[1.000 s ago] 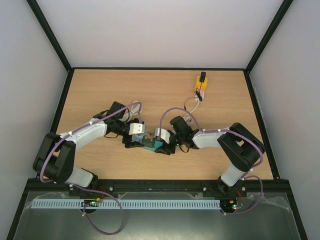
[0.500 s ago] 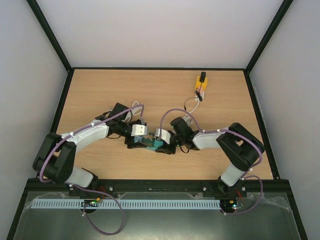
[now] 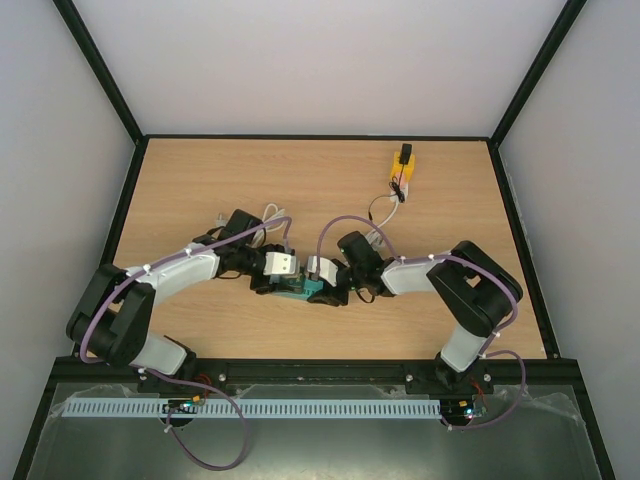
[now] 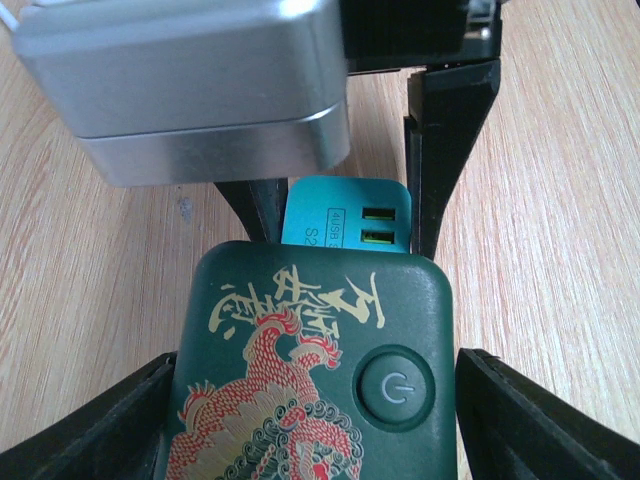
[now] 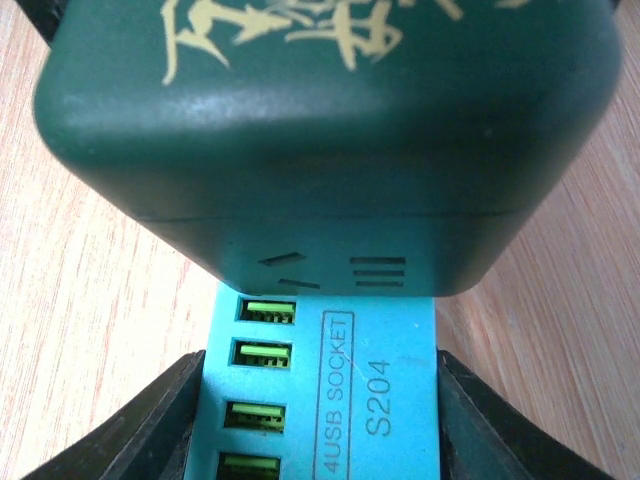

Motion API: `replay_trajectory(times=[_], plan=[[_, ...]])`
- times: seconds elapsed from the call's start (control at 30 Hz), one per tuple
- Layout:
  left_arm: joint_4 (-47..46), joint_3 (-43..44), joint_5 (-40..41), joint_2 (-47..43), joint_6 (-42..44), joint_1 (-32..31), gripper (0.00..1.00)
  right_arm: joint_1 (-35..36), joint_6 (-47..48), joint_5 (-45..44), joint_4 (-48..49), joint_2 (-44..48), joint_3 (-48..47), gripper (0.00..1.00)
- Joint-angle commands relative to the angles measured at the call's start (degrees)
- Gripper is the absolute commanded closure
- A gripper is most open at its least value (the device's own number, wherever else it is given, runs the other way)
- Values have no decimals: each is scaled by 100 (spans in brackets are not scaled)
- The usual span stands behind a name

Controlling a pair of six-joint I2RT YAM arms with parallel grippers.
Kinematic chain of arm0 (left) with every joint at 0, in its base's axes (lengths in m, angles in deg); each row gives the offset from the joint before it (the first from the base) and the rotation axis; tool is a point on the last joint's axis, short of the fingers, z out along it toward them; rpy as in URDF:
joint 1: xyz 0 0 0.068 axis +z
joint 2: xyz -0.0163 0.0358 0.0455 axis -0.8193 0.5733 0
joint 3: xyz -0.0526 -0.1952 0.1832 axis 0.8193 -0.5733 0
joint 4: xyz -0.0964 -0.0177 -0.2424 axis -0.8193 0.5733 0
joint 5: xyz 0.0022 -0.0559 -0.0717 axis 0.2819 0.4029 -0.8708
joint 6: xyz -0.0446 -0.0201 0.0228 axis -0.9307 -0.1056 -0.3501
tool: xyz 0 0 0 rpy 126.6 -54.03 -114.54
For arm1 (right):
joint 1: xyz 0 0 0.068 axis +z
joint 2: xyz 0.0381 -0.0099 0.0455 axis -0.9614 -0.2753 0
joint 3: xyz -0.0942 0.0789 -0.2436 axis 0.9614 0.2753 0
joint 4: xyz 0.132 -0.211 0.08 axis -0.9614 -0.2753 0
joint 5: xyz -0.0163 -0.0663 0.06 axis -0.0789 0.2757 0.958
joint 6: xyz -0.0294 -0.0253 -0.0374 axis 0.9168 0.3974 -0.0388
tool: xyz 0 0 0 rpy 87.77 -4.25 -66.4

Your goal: Pull the plug off the socket

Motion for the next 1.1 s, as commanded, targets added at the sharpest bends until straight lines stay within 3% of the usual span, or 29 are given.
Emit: replay_trajectory(times=[0.0, 0.47, 1.07], plan=[[15, 34, -277, -41, -47, -62, 35, -21, 275, -60, -316, -259, -10, 89], [427, 417, -671, -119, -201, -36, 54, -232, 207, 5, -435, -411, -129, 96], [188, 122, -618, -82, -184, 4, 61, -244, 222, -52, -507, -511, -189, 98]])
